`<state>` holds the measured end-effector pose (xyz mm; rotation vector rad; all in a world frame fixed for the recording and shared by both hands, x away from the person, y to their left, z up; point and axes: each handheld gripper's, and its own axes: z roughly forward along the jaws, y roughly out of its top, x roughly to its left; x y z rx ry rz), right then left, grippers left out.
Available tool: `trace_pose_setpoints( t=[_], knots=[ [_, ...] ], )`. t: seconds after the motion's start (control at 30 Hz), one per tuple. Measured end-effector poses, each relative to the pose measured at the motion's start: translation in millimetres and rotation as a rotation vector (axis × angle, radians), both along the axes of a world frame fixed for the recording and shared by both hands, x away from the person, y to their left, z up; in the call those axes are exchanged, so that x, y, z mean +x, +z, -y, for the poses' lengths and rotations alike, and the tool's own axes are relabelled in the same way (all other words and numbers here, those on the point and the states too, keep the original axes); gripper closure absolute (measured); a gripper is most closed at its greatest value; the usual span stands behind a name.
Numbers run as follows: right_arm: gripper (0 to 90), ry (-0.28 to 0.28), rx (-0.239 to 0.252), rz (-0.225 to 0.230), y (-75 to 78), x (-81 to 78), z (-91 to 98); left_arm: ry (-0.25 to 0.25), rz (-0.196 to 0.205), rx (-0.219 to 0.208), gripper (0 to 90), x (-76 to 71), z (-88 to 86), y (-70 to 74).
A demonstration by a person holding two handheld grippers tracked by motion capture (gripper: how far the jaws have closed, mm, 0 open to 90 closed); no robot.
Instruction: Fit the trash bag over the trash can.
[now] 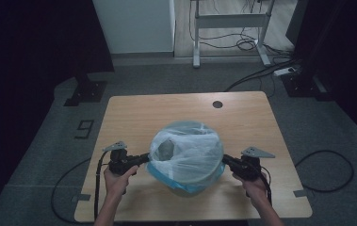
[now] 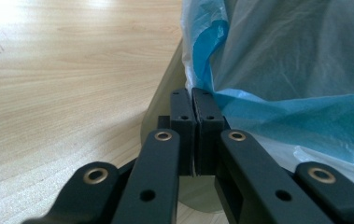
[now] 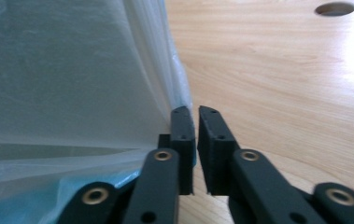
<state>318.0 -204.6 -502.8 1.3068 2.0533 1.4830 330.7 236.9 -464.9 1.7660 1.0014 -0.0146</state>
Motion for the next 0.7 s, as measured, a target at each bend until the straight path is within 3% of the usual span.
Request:
trace_pose_setpoints(
  t=[0.1,0.2,0.27,0.37,0.53,0.7],
  knots=[
    [70.4,-0.025,0.006,0.031,1.5,-4.5,5.3,0.023,0.038,-0.028,80.8,-5.0,-6.1,5.5],
    [62.0,-0.055,0.014,0.06,4.8,-11.5,11.4,0.04,0.078,-0.092,74.5,-11.3,-16.4,13.1],
    [55.6,-0.078,0.021,0.085,8.1,-17.8,15.5,0.037,0.084,-0.12,71.9,-13.3,-20.8,16.2],
    [51.8,-0.096,0.061,0.109,14.7,-31.0,21.7,0.032,0.091,-0.121,68.8,-13.8,-21.8,18.9],
    [48.3,-0.036,0.113,0.147,26.5,-57.6,22.0,0.011,0.097,-0.13,67.7,-14.8,-18.2,22.2],
    [44.2,0.052,0.142,0.155,34.4,-73.4,13.3,-0.031,0.077,-0.167,55.9,-16.9,-16.9,20.6]
  ],
)
